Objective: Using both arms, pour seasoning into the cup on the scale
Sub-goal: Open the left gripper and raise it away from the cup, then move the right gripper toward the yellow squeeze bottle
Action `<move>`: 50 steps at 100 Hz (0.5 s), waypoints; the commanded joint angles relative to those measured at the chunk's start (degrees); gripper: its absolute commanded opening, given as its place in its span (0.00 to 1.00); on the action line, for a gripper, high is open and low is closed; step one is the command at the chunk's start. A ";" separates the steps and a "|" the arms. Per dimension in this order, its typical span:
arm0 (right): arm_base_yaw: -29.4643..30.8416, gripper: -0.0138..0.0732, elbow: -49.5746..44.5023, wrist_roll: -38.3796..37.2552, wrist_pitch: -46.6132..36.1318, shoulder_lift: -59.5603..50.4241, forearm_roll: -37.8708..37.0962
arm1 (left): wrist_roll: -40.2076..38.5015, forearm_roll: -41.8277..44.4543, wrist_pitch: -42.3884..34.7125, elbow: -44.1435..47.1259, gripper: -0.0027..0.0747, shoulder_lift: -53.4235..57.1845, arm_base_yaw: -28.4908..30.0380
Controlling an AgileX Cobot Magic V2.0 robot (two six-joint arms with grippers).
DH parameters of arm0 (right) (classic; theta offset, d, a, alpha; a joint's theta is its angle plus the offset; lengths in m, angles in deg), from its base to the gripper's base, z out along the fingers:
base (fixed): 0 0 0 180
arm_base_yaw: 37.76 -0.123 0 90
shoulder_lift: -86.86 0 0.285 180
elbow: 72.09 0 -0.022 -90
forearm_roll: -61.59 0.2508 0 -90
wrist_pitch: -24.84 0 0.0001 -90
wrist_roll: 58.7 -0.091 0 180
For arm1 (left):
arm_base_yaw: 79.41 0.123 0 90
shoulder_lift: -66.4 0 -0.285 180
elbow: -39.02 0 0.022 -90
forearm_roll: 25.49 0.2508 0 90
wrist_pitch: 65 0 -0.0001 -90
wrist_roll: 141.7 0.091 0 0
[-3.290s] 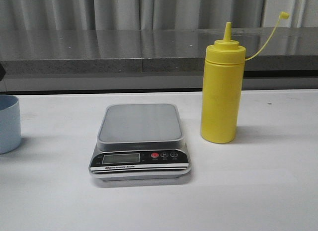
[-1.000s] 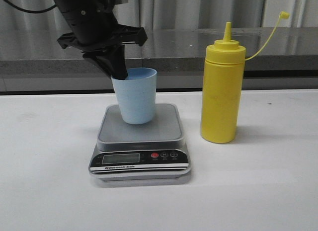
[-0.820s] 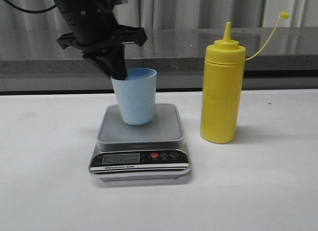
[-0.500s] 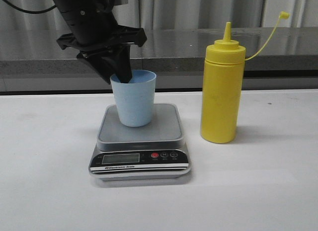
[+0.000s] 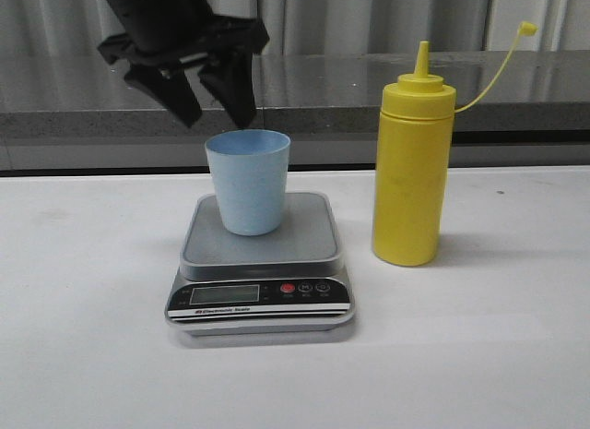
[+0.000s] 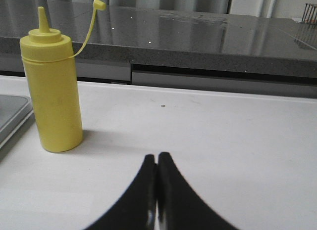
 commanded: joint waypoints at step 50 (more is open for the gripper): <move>0.33 0.08 1.20 0.53 -4.79 -1.09 -0.25 | -0.80 -0.82 -17.76 14.38 0.63 28.22 14.41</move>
